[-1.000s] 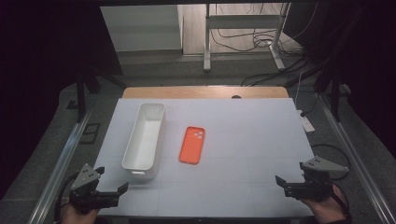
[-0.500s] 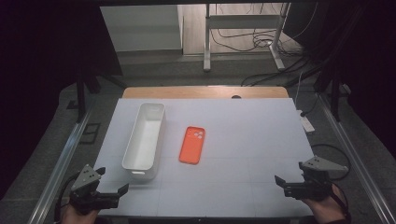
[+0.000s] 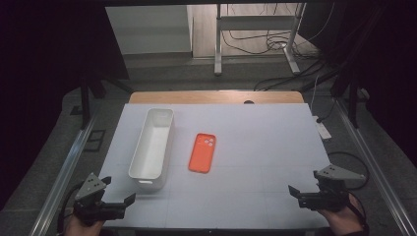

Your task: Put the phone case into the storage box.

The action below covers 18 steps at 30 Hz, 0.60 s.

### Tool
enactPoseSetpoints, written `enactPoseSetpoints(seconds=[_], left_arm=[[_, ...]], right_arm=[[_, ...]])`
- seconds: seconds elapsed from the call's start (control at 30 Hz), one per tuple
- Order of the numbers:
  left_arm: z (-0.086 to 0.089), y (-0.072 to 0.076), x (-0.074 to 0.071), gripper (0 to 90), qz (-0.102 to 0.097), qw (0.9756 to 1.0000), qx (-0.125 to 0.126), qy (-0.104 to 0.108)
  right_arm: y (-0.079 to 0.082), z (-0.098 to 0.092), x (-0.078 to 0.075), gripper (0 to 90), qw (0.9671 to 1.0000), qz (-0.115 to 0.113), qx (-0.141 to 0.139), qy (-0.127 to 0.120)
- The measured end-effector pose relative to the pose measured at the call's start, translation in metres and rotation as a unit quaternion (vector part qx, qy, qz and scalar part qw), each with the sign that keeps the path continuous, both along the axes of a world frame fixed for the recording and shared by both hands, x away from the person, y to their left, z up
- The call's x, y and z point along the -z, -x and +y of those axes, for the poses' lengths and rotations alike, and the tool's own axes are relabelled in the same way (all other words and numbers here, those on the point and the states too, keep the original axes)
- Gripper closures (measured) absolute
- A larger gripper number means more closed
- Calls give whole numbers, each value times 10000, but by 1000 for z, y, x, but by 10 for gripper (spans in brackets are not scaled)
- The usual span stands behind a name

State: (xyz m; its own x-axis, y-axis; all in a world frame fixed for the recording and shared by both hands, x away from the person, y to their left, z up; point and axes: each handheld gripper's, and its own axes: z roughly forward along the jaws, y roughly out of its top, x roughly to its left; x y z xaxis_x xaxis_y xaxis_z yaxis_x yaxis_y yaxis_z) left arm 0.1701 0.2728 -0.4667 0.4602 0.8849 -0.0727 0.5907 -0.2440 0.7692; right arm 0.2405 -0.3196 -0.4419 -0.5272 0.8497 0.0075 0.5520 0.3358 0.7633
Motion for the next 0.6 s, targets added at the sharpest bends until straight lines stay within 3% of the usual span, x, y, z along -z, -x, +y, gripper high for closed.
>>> enactPoseSetpoints(seconds=[0.3,0.6], left_arm=[[-1,-1,0,11,40,10000,12,-61],[0,0,1,14,49,10000,-2,-22]], right_arm=[[-2,5,1,0,9997,78,-153,177],[-4,9,1,0,9994,102,-291,145]])
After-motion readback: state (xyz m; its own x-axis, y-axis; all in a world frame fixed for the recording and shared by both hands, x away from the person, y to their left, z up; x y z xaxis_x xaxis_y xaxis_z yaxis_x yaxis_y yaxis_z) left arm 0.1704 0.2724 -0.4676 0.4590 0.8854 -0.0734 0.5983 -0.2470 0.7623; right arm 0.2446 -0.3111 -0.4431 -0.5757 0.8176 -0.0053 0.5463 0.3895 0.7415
